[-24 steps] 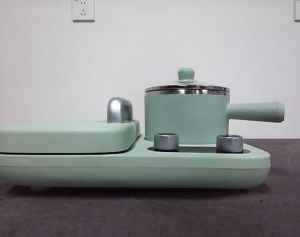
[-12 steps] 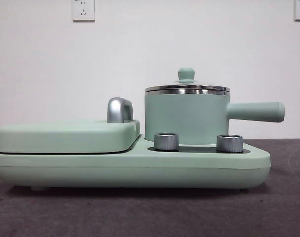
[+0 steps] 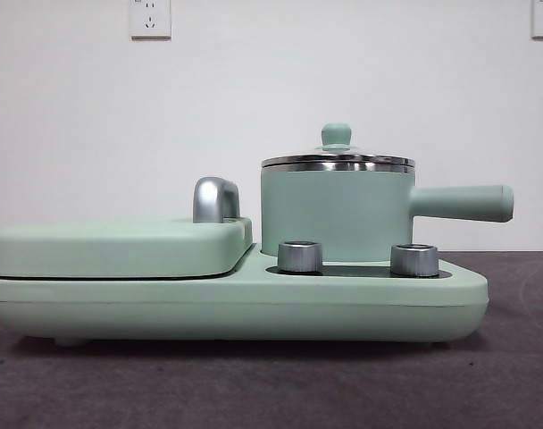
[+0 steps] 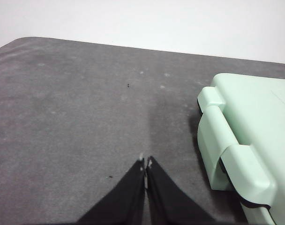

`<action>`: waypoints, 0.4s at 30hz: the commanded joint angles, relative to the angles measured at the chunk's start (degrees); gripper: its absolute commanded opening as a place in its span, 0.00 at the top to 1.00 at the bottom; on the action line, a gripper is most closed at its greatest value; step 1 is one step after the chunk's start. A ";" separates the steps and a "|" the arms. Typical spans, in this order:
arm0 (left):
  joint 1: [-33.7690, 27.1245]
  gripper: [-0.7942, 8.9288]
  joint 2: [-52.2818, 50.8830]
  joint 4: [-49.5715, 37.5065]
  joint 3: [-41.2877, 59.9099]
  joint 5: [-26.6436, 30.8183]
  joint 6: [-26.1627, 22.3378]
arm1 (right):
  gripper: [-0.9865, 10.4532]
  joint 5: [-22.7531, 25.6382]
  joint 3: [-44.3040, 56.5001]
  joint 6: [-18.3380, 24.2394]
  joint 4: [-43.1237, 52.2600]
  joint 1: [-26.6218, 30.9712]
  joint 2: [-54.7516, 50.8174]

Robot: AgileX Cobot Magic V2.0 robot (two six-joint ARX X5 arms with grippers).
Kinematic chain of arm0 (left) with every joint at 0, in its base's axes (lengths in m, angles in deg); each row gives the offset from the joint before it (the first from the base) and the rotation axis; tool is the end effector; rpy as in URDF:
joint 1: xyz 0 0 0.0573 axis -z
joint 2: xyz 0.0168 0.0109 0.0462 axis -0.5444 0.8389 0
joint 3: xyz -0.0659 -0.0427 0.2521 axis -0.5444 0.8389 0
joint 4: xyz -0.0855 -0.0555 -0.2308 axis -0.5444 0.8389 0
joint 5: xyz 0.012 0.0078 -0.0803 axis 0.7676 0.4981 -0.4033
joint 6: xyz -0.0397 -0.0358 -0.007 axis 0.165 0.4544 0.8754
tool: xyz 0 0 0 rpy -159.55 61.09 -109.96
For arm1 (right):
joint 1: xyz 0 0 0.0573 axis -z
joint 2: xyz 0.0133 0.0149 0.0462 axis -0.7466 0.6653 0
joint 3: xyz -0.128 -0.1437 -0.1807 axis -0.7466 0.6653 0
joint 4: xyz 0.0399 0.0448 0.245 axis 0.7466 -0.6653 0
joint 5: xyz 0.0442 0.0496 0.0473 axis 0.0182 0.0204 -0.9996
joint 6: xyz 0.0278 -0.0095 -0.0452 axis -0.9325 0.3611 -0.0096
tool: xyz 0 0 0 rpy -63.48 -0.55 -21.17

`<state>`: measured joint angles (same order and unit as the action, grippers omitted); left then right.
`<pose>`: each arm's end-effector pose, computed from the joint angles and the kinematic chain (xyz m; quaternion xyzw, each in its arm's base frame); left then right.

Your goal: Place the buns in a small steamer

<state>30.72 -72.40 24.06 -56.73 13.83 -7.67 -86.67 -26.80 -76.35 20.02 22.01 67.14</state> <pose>0.0948 0.0022 0.1568 -0.0501 0.0761 -0.0038 0.9958 0.0619 0.0401 0.3279 0.0782 0.1979 0.3476 0.9131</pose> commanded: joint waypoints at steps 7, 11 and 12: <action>0.02 0.91 -0.11 0.44 1.07 0.13 -0.57 | 0.89 -2.21 26.88 0.50 39.36 21.24 -12.83; 0.02 0.91 -0.11 0.46 1.07 0.13 -0.57 | 0.89 -1.38 35.32 0.52 42.95 26.82 -18.67; 0.02 0.91 -0.11 0.46 1.07 0.13 -0.57 | 0.89 -0.11 36.61 0.52 42.95 27.50 -19.71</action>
<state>30.72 -72.40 24.06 -56.73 13.80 -7.67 -87.48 9.22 -76.28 62.37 49.20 47.93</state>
